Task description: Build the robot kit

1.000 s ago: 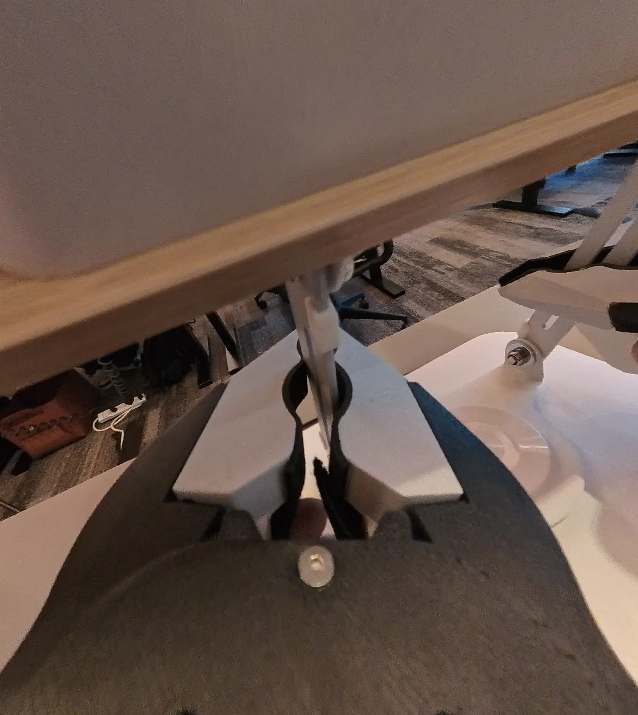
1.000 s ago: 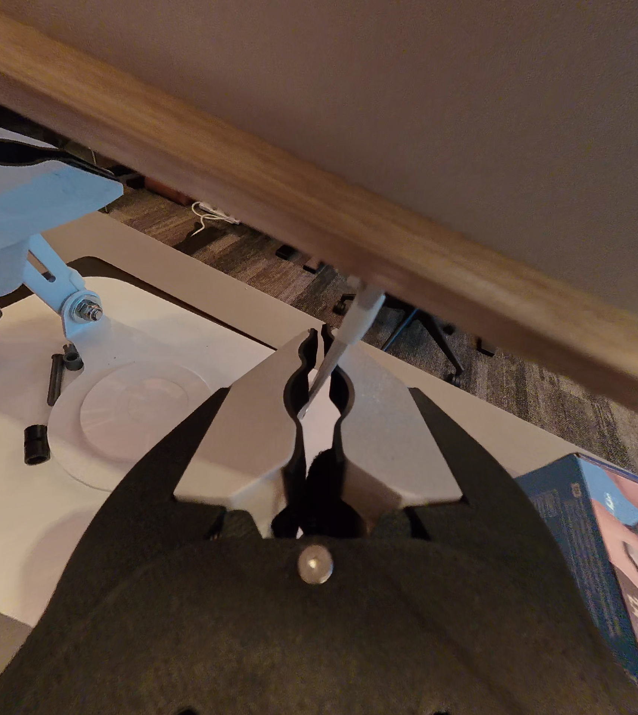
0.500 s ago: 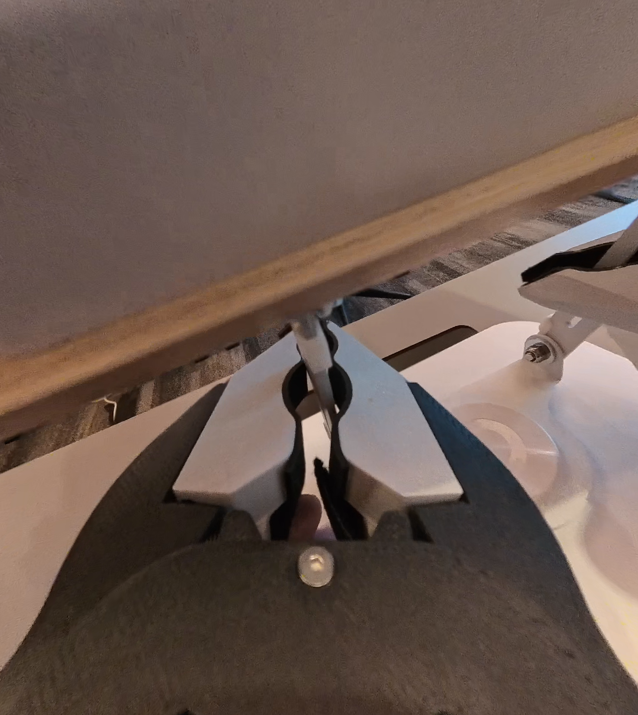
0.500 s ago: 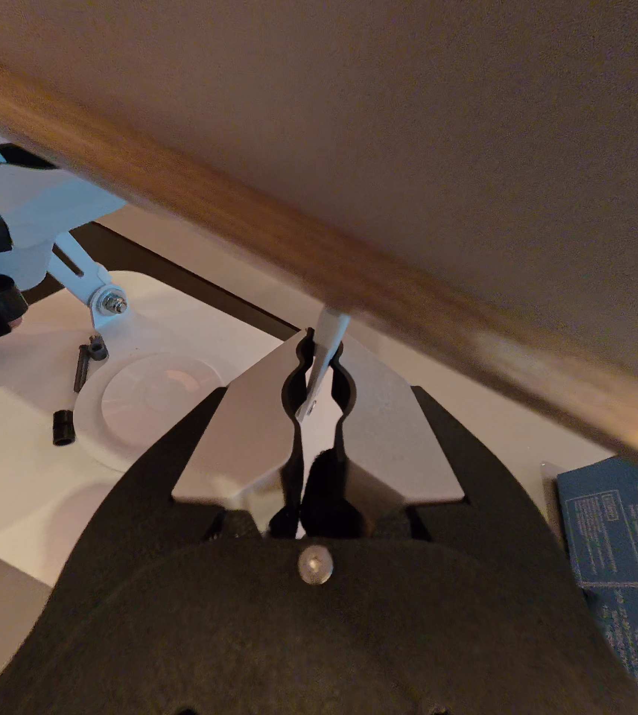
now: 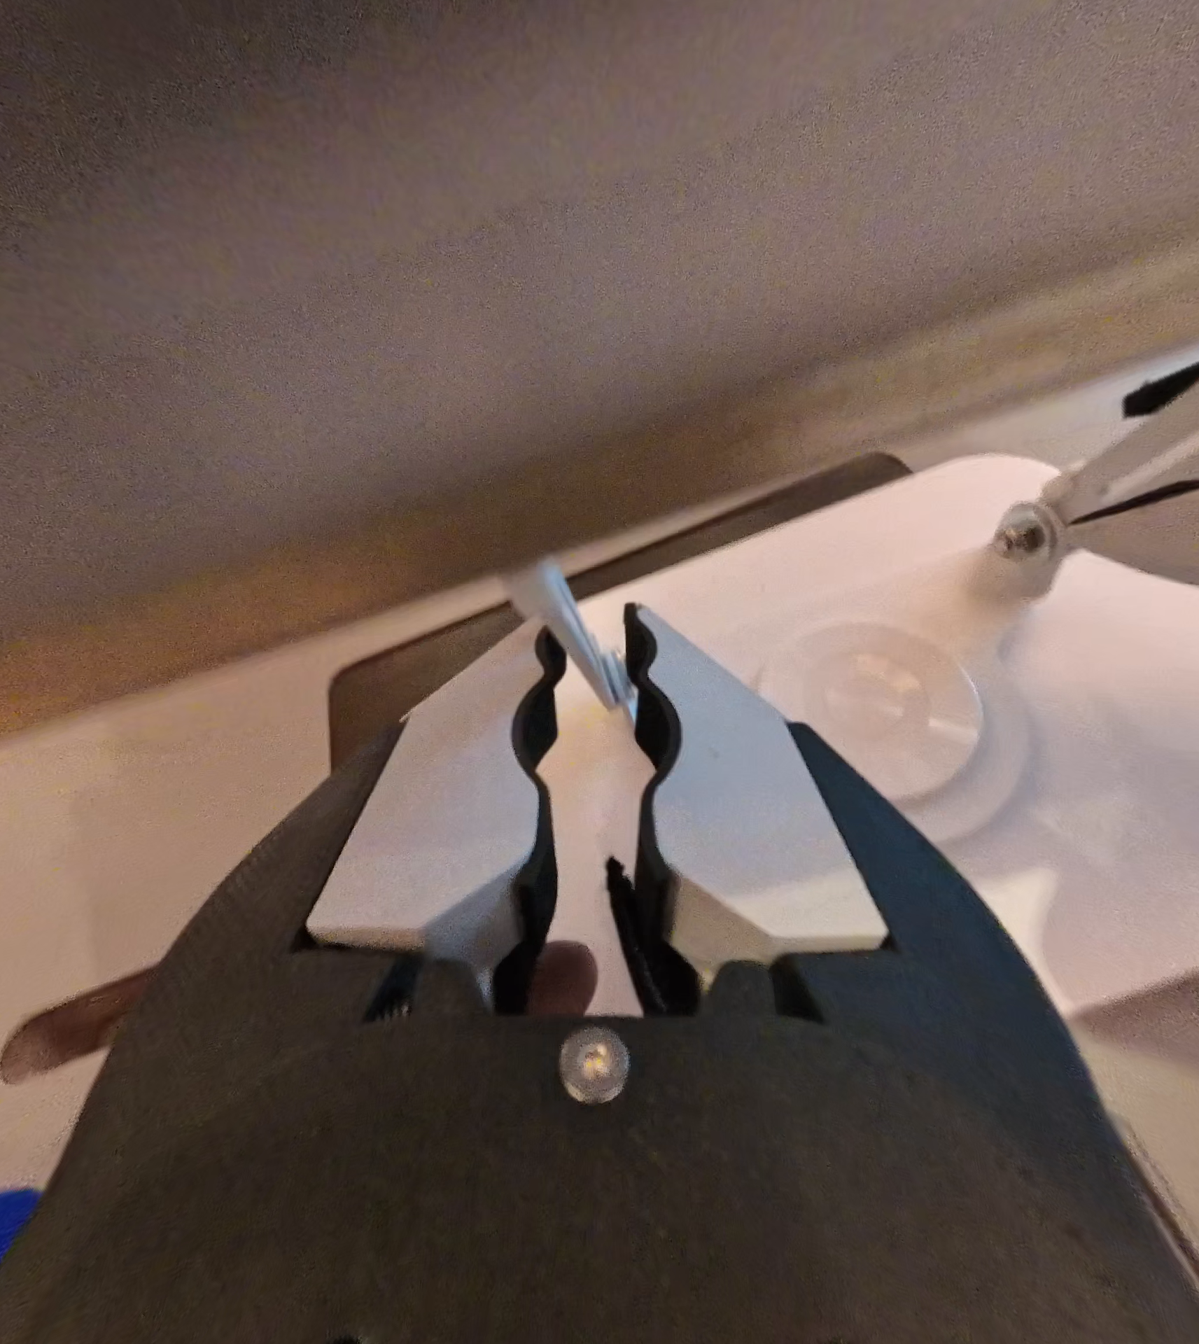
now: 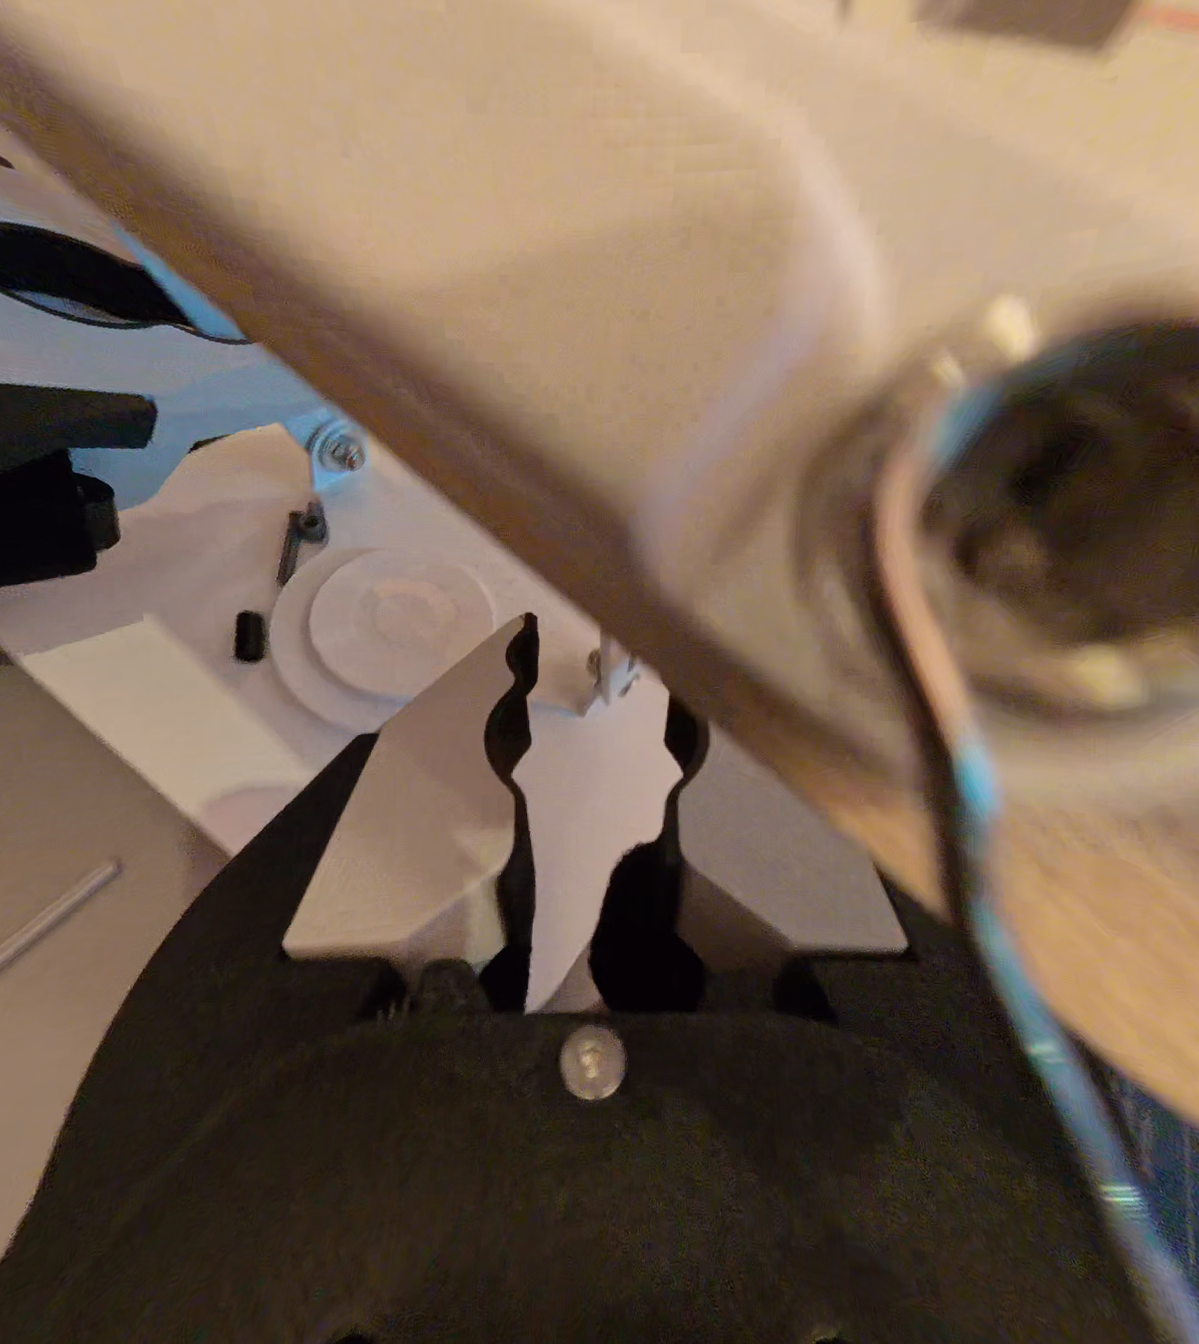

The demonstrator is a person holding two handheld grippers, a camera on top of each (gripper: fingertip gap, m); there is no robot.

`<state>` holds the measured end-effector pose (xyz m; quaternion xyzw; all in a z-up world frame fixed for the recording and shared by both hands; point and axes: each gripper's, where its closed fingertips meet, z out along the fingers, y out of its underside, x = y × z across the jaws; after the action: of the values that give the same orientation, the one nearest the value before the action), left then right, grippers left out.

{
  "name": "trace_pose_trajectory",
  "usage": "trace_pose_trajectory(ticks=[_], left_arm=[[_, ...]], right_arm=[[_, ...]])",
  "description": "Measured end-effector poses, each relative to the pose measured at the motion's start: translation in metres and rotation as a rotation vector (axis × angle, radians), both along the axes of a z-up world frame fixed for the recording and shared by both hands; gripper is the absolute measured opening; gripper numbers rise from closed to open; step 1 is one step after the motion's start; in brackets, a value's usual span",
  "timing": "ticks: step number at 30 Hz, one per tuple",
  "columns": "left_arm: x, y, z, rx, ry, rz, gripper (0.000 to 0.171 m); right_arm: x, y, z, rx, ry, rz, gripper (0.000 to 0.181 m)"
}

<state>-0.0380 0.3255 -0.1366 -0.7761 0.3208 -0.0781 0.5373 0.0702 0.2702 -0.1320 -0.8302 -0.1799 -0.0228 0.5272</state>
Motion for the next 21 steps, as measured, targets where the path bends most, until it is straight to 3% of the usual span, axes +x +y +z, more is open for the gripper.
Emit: trace_pose_trajectory(ticks=[1, 4, 6, 8, 16, 21], left_arm=[[-0.002, -0.005, -0.004, -0.030, 0.003, -0.003, 0.013], [-0.004, -0.023, -0.015, -0.113, -0.002, -0.034, 0.021], [-0.002, -0.029, -0.017, -0.166, -0.022, -0.052, 0.006], [0.000, -0.033, -0.022, -0.200, -0.003, -0.052, 0.005], [0.013, -0.031, -0.023, -0.185, -0.027, -0.085, 0.000], [-0.010, -0.038, -0.027, -0.197, 0.073, 0.022, 0.000]], right_arm=[[0.002, -0.006, -0.004, -0.035, -0.005, 0.010, 0.032], [0.003, -0.027, -0.003, -0.075, 0.003, 0.053, 0.024], [0.002, -0.039, -0.001, -0.077, -0.014, 0.069, 0.023], [-0.001, -0.049, 0.003, -0.074, -0.008, 0.094, 0.015], [-0.008, -0.066, 0.003, -0.077, -0.015, 0.151, 0.011], [-0.043, -0.066, 0.006, -0.013, -0.045, 0.286, 0.013]])
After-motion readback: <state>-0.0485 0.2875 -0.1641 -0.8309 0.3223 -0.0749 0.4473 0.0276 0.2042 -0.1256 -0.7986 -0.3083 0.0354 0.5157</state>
